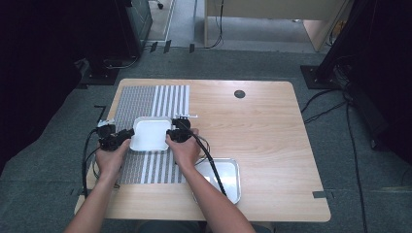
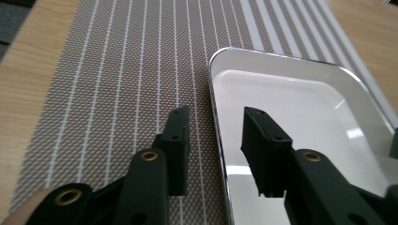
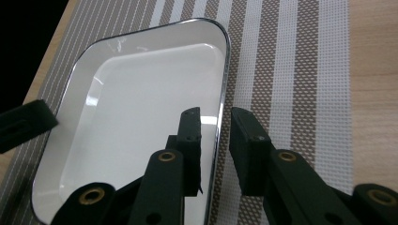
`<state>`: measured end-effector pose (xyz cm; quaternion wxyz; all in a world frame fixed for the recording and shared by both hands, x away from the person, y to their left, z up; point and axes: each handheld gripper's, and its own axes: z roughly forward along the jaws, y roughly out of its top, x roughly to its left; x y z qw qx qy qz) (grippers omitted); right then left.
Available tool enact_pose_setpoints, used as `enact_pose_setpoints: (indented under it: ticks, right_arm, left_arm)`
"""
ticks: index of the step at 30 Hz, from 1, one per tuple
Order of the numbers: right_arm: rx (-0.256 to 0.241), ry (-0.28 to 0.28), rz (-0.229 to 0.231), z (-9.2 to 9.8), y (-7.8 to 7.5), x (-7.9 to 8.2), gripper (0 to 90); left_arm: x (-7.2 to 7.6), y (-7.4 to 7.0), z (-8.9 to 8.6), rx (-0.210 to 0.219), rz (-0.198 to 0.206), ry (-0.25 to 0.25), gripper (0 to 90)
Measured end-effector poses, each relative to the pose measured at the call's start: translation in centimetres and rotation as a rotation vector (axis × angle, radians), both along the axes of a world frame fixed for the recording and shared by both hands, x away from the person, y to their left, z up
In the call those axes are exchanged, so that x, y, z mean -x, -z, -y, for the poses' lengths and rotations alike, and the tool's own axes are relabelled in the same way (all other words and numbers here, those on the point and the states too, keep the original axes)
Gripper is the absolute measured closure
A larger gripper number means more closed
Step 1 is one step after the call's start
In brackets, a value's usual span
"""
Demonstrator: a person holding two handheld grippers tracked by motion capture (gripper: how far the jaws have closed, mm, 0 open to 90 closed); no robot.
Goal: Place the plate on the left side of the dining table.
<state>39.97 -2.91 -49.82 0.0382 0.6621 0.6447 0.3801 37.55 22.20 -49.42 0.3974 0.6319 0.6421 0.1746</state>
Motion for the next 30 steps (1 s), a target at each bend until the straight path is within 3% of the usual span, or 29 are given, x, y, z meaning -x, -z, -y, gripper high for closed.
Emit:
enact_pose_setpoints:
  ticks: [4, 6, 9, 11, 13, 15, 16, 19, 24, 30]
  right_arm:
    - [-0.003, -0.036, -0.032, 0.4, -0.3, 0.6, 73.4]
    - [0.021, -0.051, -0.03, 0.3, -0.3, 1.0, 73.1]
    - [0.04, -0.058, -0.043, 0.1, -0.3, 1.4, 73.8]
    - [0.047, -0.061, -0.057, -0.1, -0.1, 1.5, 77.2]
    - [0.034, -0.056, -0.078, -0.4, 0.0, 1.5, 83.3]
    - [0.049, -0.036, -0.078, -0.6, 0.1, 1.6, 85.6]
    - [0.042, -0.024, -0.076, -0.6, 0.1, 1.5, 86.1]
    - [0.012, 0.003, -0.072, -0.8, 0.2, 1.4, 86.9]
    - [-0.006, 0.025, -0.063, -1.2, 0.3, 1.1, 86.9]
    - [-0.043, 0.05, -0.049, -1.5, 0.2, 0.1, 86.8]
  left_arm:
    - [1.5, -0.3, -0.2, -0.014, -0.033, 0.033, 61.8]
    - [1.9, -0.3, -0.1, -0.017, -0.04, 0.039, 62.8]
    - [2.5, 0.4, 0.5, -0.065, -0.082, 0.059, 68.2]
    - [2.5, 0.8, 0.8, -0.057, -0.095, 0.075, 73.4]
    - [2.5, 0.9, 1.2, -0.075, -0.095, 0.081, 78.4]
    - [2.4, 0.9, 1.3, -0.082, -0.089, 0.074, 80.9]
    - [2.1, 0.9, 1.0, -0.055, -0.099, 0.064, 81.9]
    - [1.6, 0.9, 0.8, -0.037, -0.096, 0.031, 84.8]
    - [0.9, 0.9, 0.8, -0.068, -0.087, 0.008, 85.7]
    - [-0.5, 0.8, 0.5, -0.059, -0.103, -0.01, 85.8]
